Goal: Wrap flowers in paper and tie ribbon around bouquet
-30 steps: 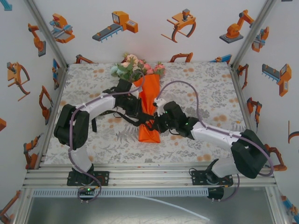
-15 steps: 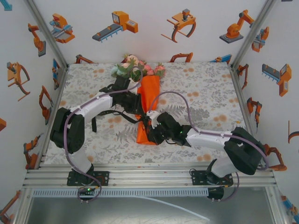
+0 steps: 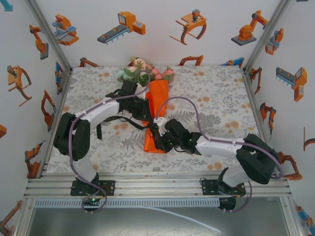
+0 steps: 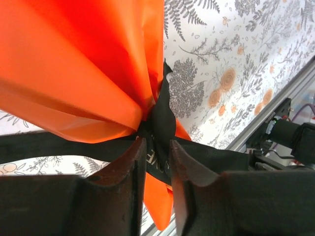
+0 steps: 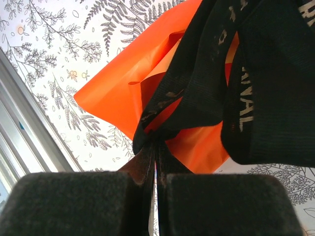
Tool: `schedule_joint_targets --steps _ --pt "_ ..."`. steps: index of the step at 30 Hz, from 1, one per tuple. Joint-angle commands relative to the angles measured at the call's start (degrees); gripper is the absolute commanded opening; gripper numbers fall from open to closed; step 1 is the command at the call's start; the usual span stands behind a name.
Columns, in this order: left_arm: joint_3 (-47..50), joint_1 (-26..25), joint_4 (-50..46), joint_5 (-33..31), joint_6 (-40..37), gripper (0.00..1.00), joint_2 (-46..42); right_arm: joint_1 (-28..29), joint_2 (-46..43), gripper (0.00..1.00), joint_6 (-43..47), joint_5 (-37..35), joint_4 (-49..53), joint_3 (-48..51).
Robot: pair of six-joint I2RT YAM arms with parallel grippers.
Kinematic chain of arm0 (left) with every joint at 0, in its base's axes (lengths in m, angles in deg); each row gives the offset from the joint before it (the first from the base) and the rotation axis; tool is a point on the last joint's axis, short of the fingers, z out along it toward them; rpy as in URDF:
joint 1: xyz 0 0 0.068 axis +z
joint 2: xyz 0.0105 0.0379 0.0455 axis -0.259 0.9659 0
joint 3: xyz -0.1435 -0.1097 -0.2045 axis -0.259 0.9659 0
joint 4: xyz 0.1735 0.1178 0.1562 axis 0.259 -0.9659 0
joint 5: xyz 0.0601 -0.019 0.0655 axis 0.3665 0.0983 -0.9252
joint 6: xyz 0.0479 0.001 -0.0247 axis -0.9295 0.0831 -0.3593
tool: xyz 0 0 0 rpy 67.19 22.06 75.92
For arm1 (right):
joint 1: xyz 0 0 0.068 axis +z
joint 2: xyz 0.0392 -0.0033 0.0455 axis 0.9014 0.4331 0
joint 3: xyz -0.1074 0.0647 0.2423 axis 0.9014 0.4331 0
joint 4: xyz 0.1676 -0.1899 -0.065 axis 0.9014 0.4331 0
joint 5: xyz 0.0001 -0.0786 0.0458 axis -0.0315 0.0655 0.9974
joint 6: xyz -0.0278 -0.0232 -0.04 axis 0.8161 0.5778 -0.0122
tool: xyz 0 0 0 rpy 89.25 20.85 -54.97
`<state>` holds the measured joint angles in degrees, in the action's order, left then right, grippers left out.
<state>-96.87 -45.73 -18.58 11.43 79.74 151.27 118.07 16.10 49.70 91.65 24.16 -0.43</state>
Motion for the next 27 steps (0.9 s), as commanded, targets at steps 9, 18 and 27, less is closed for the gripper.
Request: schedule_joint_targets --steps 9,18,27 --pt "13.8 2.8 9.6 -15.6 16.1 0.34 -14.8 0.3 -2.2 0.0 1.3 -2.9 -0.1 0.9" --pt "13.1 0.0 15.4 -7.2 24.5 0.37 -9.8 0.3 -2.7 0.0 0.9 -4.6 -0.7 1.2" --pt "10.0 -1.6 12.1 -11.4 23.1 0.15 -6.7 0.2 -8.0 0.0 -0.3 -14.4 1.8 3.1"
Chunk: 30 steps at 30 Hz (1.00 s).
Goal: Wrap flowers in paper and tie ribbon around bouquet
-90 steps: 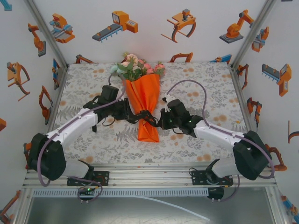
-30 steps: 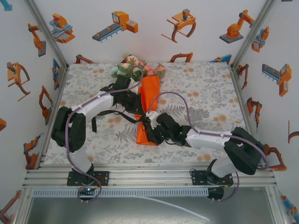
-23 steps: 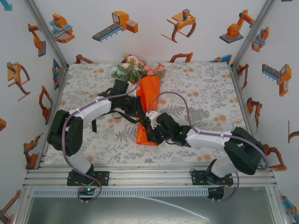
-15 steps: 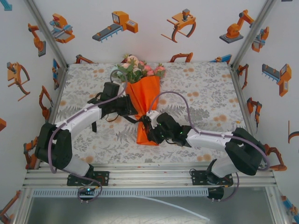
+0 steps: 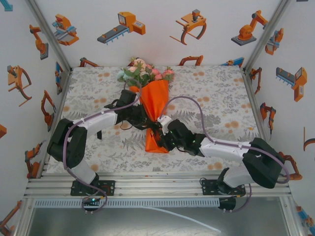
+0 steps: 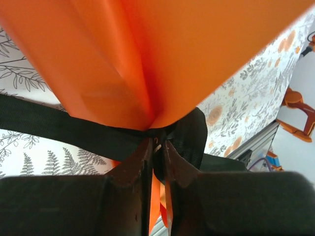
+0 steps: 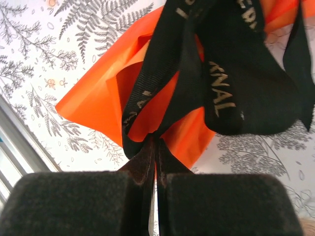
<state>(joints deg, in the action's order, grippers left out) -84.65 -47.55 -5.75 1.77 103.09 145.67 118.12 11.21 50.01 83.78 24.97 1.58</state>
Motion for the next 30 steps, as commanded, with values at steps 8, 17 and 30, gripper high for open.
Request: schedule_joint_targets --steps 8,17,30 --pt "-9.7 0.2 -8.0 -6.0 -12.3 0.49 -6.4 0.0 -6.9 0.0 -0.4 -7.3 -1.9 4.1" --pt "-19.6 -6.8 -13.0 0.2 -16.2 0.47 -1.2 0.0 -7.8 0.0 -1.4 -8.0 -3.3 4.9" --pt "-19.3 -11.4 -21.1 -4.2 -1.0 0.52 1.9 0.0 -9.0 0.0 -1.6 -8.9 -4.3 6.1"
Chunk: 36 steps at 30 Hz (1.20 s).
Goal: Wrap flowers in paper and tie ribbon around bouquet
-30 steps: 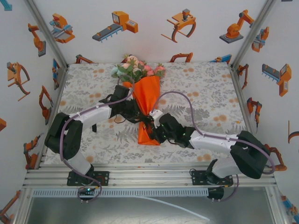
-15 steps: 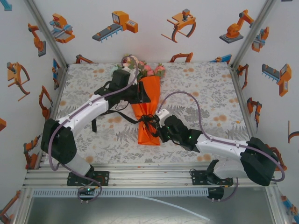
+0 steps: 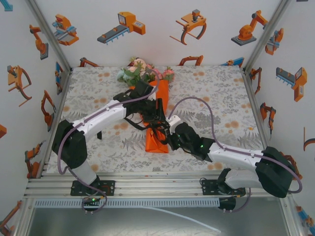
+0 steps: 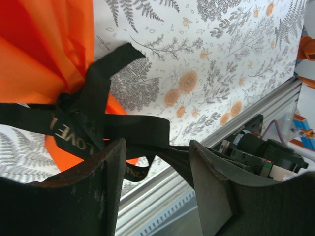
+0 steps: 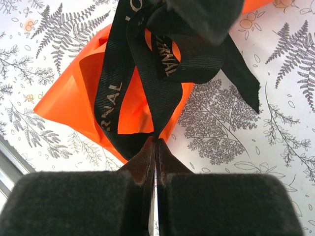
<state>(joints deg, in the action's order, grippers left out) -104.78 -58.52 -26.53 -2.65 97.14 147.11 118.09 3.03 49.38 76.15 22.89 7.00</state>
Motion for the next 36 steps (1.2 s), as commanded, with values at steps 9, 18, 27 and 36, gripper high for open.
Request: schedule_joint_targets --steps 9,18,27,36 --pt "-2.0 -2.3 -2.3 -1.3 6.0 0.49 4.3 0.0 -0.9 0.0 -1.3 -1.2 -2.6 0.9" --pt "-6.4 -4.9 -10.2 -9.8 -0.5 0.24 7.8 0.0 -0.6 0.0 -1.1 -1.2 -3.1 0.8" --pt "1.2 -3.8 1.6 -8.1 -1.3 0.0 -1.3 0.0 0.1 0.0 -1.6 -3.0 -3.0 1.1" --pt "12.1 0.3 9.8 -3.8 2.3 0.0 -10.7 -4.1 1.4 0.0 0.0 -2.6 -3.8 -2.3"
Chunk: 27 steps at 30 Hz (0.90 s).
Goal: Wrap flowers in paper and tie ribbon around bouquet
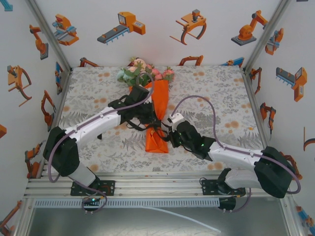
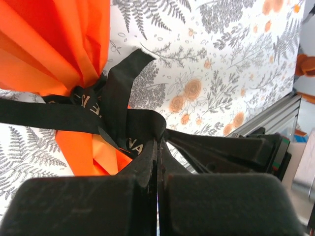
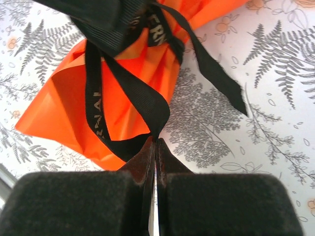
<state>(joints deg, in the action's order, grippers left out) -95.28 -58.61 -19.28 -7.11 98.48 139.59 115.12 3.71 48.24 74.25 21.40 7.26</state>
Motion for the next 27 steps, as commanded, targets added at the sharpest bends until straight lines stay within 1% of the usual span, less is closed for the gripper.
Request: schedule_joint_targets --steps 1,7,9,11,14,17,20,23,24,27 --pt "3.9 0.5 2.8 0.1 0.8 0.0 -4.4 -1.5 1.4 0.0 2.5 -0.7 -1.9 -3.5" --pt "10.0 1.2 5.4 -4.2 0.4 0.0 -11.5 -4.2 5.8 0.01 8.7 0.7 -3.4 -8.8" --pt "11.6 1.5 7.2 -3.7 0.3 0.0 -12.8 -5.5 7.8 0.02 9.2 2.4 -5.0 -11.0" --pt "12.4 1.6 8.0 -3.2 0.3 0.0 -13.3 -6.1 10.2 0.06 9.8 6.1 -7.3 -13.5" --pt "13.6 1.6 8.1 -3.2 0.2 0.0 -13.7 -6.2 13.7 0.06 10.4 10.4 -9.4 -16.8" --pt "15.0 1.7 7.6 -3.3 -0.1 0.0 -14.5 -6.3 15.7 0.05 10.0 11.4 -10.0 -18.7" --pt "17.6 1.6 9.4 -0.7 -1.5 0.0 -15.5 -6.5 17.0 0.03 9.7 13.6 -10.0 -20.3" --pt "19.8 1.7 11.1 2.4 -3.6 0.0 -16.3 -6.5 19.3 0.02 8.3 19.1 -8.9 -22.3" --pt "20.4 1.6 11.4 2.6 -4.3 0.01 -16.6 -6.5 20.5 0.02 7.4 21.0 -9.4 -22.4" --pt "22.1 1.7 11.5 1.8 -6.4 0.12 -17.7 -6.5 23.5 0.01 4.7 24.7 -13.0 -20.7"
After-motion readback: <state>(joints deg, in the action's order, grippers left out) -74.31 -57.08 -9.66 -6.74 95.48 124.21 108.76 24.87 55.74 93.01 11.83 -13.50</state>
